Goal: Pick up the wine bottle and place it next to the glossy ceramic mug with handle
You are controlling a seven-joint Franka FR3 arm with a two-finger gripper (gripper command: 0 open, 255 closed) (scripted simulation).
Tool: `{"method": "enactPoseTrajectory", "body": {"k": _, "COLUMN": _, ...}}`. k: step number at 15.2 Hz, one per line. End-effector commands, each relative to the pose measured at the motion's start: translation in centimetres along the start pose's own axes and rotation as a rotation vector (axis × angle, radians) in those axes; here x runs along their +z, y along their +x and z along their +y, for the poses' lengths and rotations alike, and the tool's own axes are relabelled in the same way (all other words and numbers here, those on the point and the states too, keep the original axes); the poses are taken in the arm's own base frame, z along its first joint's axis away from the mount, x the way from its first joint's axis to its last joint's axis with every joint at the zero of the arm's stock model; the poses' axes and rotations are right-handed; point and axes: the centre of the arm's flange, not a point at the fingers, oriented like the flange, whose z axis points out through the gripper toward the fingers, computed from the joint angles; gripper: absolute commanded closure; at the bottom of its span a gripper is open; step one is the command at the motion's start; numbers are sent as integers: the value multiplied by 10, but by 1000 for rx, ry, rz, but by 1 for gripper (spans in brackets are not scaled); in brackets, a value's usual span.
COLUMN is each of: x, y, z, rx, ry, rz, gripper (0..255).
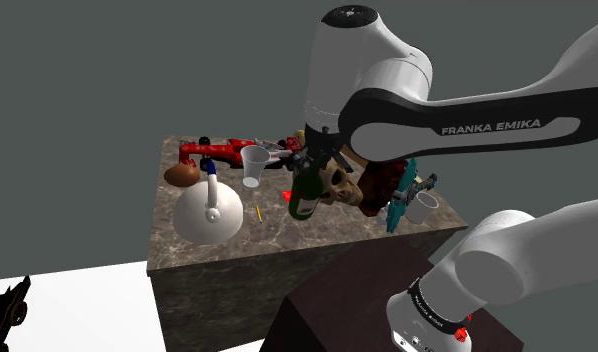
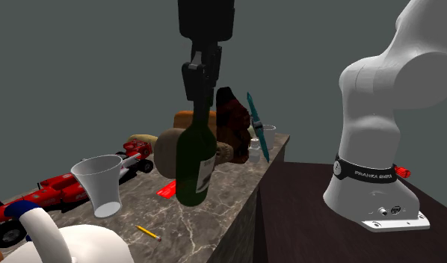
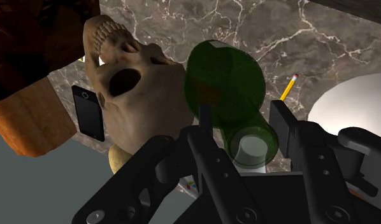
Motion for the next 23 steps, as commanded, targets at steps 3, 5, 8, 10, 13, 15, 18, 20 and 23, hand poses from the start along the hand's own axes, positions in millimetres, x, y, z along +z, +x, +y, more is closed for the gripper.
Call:
{"method": "enactPoseTrajectory", "body": {"k": 3, "x": 1, "y": 0, "z": 0, "rx": 0, "ry": 0, "rz": -1, "gripper": 255}}
{"method": "enactPoseTrajectory", "body": {"k": 5, "x": -9, "y": 1, "z": 3, "rx": 0, "ry": 0, "rz": -1, "gripper": 255}}
{"method": "enactPoseTrajectory", "body": {"k": 8, "x": -24, "y": 4, "z": 9, "rx": 0, "ry": 0, "rz": -1, "gripper": 255}}
{"method": "enactPoseTrajectory", "body": {"k": 10, "x": -34, "y": 5, "z": 12, "rx": 0, "ry": 0, "rz": -1, "gripper": 255}}
{"method": "enactPoseTrajectory", "body": {"k": 13, "x": -49, "y": 7, "z": 17, "rx": 0, "ry": 0, "rz": -1, "gripper": 255}}
{"method": "enactPoseTrajectory", "body": {"k": 15, "x": -59, "y": 9, "z": 21, "rx": 0, "ry": 0, "rz": -1, "gripper": 255}}
{"method": "enactPoseTrajectory", "body": {"k": 18, "x": -74, "y": 11, "z": 26, "rx": 0, "ry": 0, "rz": -1, "gripper": 255}}
{"method": "enactPoseTrajectory", "body": {"k": 20, "x": -83, "y": 12, "z": 29, "rx": 0, "ry": 0, "rz": -1, "gripper": 255}}
{"method": "enactPoseTrajectory", "body": {"k": 23, "x": -98, "y": 15, "z": 34, "rx": 0, "ry": 0, "rz": -1, "gripper": 255}}
